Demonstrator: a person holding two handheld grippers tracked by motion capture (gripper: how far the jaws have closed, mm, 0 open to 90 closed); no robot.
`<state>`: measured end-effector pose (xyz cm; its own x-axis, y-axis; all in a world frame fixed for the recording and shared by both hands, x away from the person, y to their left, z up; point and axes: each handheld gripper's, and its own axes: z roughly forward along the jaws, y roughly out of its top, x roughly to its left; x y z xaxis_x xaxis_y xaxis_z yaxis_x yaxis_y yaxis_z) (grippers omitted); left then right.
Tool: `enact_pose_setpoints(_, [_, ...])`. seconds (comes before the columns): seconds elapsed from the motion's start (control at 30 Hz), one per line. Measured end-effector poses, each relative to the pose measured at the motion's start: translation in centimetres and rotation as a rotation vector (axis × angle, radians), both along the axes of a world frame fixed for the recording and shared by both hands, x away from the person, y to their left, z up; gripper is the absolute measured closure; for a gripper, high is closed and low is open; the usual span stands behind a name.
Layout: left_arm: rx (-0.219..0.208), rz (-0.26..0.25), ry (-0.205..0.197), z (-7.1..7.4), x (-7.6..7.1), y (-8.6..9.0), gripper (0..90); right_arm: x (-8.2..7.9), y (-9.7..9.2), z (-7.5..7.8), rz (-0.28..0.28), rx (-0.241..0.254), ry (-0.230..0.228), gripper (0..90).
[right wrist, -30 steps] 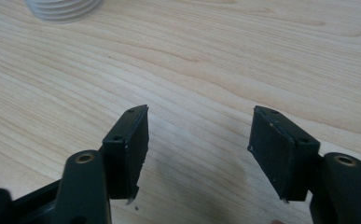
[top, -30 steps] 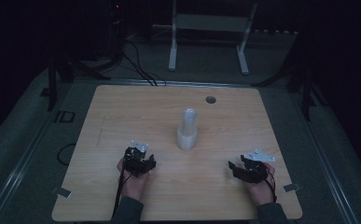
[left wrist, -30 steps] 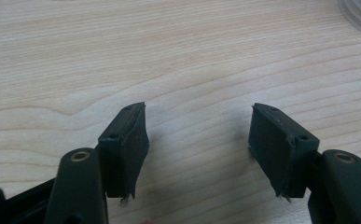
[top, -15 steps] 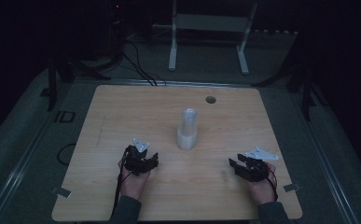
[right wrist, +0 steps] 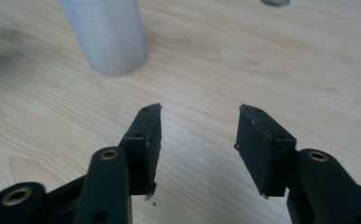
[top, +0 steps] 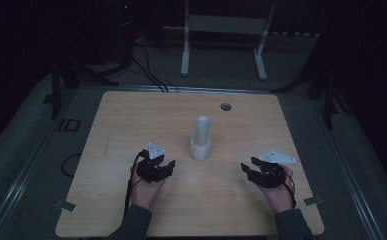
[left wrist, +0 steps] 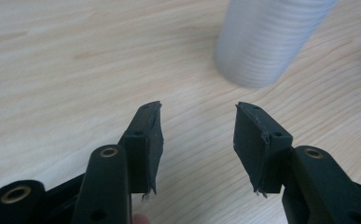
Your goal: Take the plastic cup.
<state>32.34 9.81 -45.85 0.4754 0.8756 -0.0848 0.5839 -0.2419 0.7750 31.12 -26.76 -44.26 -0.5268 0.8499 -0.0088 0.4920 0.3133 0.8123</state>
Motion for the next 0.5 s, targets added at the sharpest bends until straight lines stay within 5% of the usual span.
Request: enact_pose_setpoints(0.5, [-0.01,-0.099,-0.08,2.7,1.5,-1.9,49.7,1.2,2.3,3.8,0.043,0.01,-0.08,48.3])
